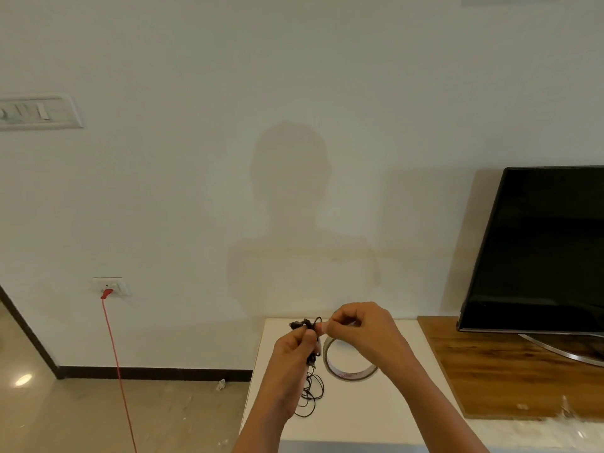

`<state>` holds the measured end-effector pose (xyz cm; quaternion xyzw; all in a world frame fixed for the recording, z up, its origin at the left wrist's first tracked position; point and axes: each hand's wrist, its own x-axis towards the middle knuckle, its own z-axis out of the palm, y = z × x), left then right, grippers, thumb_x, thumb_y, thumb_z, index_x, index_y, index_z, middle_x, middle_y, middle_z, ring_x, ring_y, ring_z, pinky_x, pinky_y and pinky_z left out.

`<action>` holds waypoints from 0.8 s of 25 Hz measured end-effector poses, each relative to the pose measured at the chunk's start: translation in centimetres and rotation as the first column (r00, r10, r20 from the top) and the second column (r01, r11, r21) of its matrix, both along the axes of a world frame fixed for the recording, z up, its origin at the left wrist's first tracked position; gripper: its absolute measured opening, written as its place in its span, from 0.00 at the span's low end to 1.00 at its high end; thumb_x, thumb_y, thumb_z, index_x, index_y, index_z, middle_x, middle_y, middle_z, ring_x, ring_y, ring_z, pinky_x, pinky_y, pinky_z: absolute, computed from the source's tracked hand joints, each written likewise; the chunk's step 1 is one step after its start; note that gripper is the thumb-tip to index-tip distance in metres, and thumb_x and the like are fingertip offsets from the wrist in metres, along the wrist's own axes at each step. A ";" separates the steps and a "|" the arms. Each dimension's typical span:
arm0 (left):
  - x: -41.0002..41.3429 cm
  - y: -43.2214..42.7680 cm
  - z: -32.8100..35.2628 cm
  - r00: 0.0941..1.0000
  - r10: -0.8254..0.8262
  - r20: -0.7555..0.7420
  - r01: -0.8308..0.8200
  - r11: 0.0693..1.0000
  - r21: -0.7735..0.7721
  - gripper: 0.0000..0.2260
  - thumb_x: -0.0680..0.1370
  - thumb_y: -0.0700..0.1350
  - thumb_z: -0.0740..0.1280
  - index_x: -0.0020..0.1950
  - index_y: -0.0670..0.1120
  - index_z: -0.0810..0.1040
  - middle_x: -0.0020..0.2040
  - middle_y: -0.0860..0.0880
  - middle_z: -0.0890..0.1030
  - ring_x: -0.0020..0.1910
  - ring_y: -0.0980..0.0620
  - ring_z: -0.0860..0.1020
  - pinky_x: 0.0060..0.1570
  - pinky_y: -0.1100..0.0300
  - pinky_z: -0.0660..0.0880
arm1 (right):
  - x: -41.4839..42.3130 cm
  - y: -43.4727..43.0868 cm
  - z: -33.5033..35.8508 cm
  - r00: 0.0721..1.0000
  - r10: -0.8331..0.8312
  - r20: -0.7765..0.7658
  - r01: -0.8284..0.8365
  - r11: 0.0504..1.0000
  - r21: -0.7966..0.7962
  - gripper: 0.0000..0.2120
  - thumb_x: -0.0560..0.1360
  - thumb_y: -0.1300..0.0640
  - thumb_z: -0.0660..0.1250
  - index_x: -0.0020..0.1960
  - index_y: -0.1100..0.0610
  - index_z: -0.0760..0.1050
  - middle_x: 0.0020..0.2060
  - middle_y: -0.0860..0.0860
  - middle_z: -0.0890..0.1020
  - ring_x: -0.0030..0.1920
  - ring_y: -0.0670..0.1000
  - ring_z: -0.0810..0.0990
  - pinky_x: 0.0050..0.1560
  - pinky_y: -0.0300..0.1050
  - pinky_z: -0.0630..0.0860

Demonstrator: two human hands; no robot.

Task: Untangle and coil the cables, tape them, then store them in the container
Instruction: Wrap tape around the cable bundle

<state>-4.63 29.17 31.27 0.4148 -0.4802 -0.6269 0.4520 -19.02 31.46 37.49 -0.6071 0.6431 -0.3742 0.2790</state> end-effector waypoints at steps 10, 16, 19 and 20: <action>-0.7 0.2 0.9 0.965 0.092 0.246 -0.053 0.985 -0.164 0.09 0.79 0.47 0.66 0.42 0.48 0.84 0.35 0.44 0.79 0.38 0.54 0.72 0.42 0.59 0.68 | 0.6 -0.9 0.2 0.988 0.029 -0.153 -0.025 0.999 0.025 0.04 0.70 0.54 0.71 0.37 0.51 0.81 0.36 0.45 0.82 0.35 0.42 0.78 0.32 0.30 0.68; -0.7 0.0 0.9 0.916 0.079 0.394 0.013 0.974 -0.226 0.10 0.79 0.47 0.64 0.46 0.44 0.82 0.33 0.49 0.72 0.34 0.54 0.66 0.37 0.63 0.65 | 0.2 -1.4 0.1 0.989 0.078 -0.127 -0.068 0.995 0.077 0.03 0.68 0.56 0.71 0.35 0.52 0.81 0.35 0.47 0.84 0.40 0.51 0.83 0.36 0.37 0.74; -1.0 0.0 0.8 0.874 0.136 0.467 -0.008 0.964 -0.267 0.08 0.78 0.46 0.66 0.46 0.45 0.83 0.30 0.53 0.72 0.29 0.58 0.65 0.30 0.70 0.63 | 0.3 -1.6 -0.2 0.989 0.069 -0.128 -0.059 0.995 0.080 0.05 0.68 0.56 0.71 0.33 0.51 0.79 0.33 0.48 0.83 0.34 0.47 0.79 0.33 0.36 0.72; -1.1 0.0 0.8 0.863 0.153 0.481 -0.011 0.958 -0.285 0.07 0.78 0.46 0.67 0.46 0.45 0.83 0.31 0.52 0.75 0.30 0.58 0.67 0.31 0.70 0.65 | 0.4 -1.5 -0.3 0.990 0.058 -0.129 -0.048 0.996 0.077 0.06 0.67 0.56 0.71 0.32 0.51 0.79 0.31 0.48 0.81 0.31 0.45 0.76 0.31 0.34 0.70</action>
